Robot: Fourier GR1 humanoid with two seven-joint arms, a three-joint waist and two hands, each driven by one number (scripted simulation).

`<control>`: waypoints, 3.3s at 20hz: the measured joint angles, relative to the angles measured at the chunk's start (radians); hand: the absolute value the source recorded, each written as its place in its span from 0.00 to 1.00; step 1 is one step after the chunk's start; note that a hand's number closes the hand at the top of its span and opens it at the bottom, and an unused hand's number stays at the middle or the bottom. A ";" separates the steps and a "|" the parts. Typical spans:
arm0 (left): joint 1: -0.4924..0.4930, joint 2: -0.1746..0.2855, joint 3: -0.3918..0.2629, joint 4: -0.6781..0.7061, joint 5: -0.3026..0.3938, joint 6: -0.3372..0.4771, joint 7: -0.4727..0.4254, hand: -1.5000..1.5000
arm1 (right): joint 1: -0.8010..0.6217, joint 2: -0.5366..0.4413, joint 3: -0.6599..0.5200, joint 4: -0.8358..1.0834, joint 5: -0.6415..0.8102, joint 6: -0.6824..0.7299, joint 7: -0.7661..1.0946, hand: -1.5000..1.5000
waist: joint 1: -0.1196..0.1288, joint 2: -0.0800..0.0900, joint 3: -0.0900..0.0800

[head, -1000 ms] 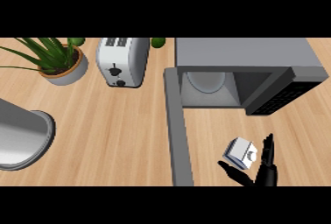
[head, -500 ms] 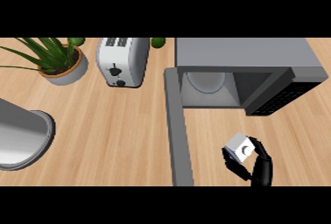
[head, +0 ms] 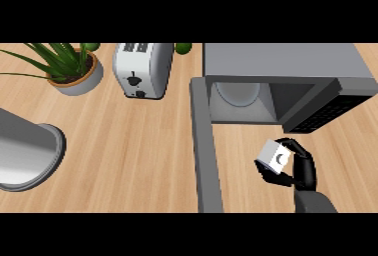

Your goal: Pick up the milk, place it into the microwave and close the microwave

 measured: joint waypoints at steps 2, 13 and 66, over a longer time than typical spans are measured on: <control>0.001 0.004 0.004 -0.005 0.008 0.000 0.005 0.00 | -0.037 -0.033 0.018 0.007 0.007 0.076 0.007 1.00 | 0.000 -0.001 0.000; 0.008 0.003 0.043 0.014 0.029 -0.017 0.003 0.00 | -0.024 -0.030 0.115 -0.228 0.020 0.253 0.128 1.00 | -0.019 -0.006 -0.001; -0.143 0.056 0.033 0.175 -0.023 -0.098 0.002 0.00 | -0.826 -0.128 0.016 0.578 0.438 -0.600 0.494 0.00 | 0.115 0.066 0.002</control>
